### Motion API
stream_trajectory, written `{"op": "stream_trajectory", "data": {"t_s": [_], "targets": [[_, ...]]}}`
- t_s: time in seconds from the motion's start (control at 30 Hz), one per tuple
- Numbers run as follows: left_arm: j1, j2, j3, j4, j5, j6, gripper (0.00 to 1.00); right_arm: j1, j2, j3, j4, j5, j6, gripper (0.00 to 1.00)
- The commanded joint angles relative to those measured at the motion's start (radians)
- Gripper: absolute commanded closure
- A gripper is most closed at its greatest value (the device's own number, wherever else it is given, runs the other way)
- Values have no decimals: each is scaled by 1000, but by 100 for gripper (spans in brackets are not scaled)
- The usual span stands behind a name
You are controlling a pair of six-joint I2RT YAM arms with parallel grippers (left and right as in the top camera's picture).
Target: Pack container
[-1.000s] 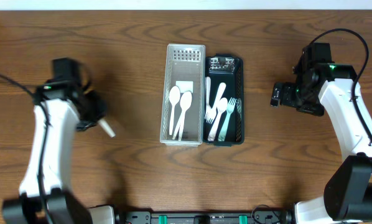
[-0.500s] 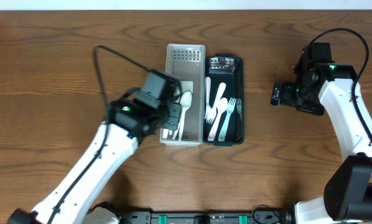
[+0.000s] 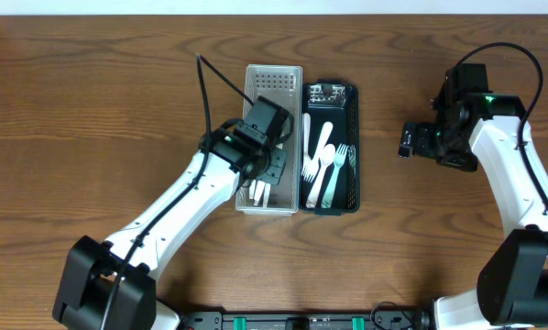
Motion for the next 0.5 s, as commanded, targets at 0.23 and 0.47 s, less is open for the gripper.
{"op": "stream_trajectory", "data": {"t_s": [0.23,0.47], "targets": [[156,-50,133,-123,-31,20,0,-14,7,-2,16,-2,-14,1],[375,-91,133,-95,-30,4,2,35,7,-2,121,-12,-29,1]]}}
